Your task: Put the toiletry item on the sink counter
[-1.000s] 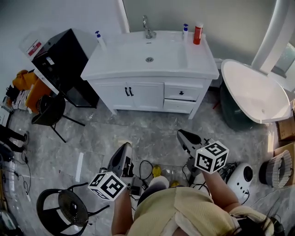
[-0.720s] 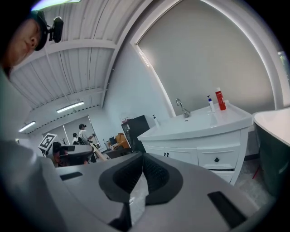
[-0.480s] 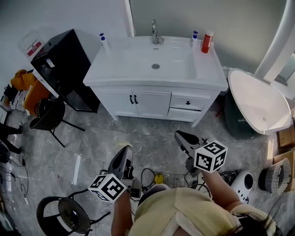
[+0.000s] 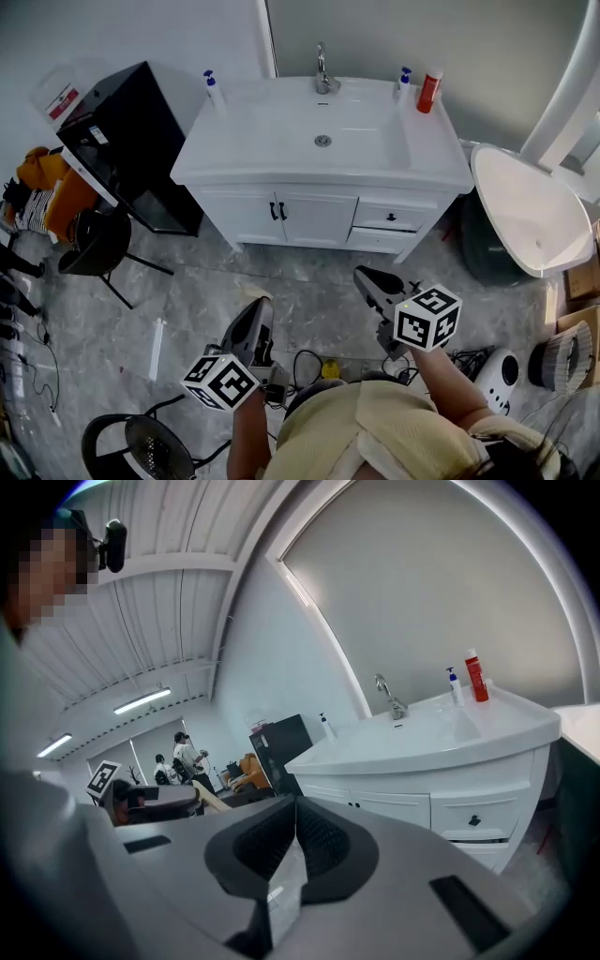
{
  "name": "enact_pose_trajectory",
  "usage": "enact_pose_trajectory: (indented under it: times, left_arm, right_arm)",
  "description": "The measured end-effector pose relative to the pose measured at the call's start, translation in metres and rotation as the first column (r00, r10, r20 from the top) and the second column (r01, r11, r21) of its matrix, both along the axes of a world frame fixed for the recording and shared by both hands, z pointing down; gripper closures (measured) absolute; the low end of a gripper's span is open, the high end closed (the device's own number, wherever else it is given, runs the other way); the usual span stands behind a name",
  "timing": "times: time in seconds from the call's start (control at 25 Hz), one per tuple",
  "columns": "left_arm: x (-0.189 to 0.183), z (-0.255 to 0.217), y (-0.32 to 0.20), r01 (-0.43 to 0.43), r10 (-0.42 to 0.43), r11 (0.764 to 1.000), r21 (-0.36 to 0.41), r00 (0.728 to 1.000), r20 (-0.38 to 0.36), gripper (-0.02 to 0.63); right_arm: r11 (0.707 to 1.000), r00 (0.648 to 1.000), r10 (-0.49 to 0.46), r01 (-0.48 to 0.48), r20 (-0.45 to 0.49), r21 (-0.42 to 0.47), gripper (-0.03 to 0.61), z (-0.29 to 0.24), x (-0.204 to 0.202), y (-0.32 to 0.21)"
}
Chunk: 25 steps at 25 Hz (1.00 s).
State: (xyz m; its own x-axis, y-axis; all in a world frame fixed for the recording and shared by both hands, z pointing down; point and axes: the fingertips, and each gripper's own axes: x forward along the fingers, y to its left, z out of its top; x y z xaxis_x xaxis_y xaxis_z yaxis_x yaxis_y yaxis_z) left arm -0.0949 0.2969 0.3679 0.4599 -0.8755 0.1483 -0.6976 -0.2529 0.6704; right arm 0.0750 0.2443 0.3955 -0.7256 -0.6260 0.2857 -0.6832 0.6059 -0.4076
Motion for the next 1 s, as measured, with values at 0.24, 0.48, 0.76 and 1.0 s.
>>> enact_pose_trajectory:
  times: [0.24, 0.48, 0.76, 1.0]
  left_arm:
    - [-0.002, 0.002, -0.015, -0.030, 0.030, 1.000, -0.009, 1.000, -0.005, 0.578]
    - [-0.003, 0.008, -0.031, -0.018, 0.018, 1.000, -0.017, 1.000, 0.011, 0.578]
    - [-0.011, 0.007, -0.067, 0.056, -0.056, 0.998, -0.020, 0.998, 0.024, 0.578]
    - [0.001, 0.001, -0.110, 0.078, -0.078, 0.997, -0.013, 0.996, 0.036, 0.578]
  right_arm:
    - [1.000, 1.000, -0.014, 0.014, -0.011, -0.026, 0.551, 0.007, -0.016, -0.009]
    - [0.999, 0.999, -0.040, 0.040, -0.008, -0.011, 0.551, 0.005, -0.022, -0.036]
    - [0.993, 0.993, -0.118, 0.118, 0.021, 0.002, 0.551, 0.000, -0.032, -0.086]
    - [0.982, 0.982, -0.189, 0.189, 0.029, 0.008, 0.551, -0.003, -0.038, -0.129]
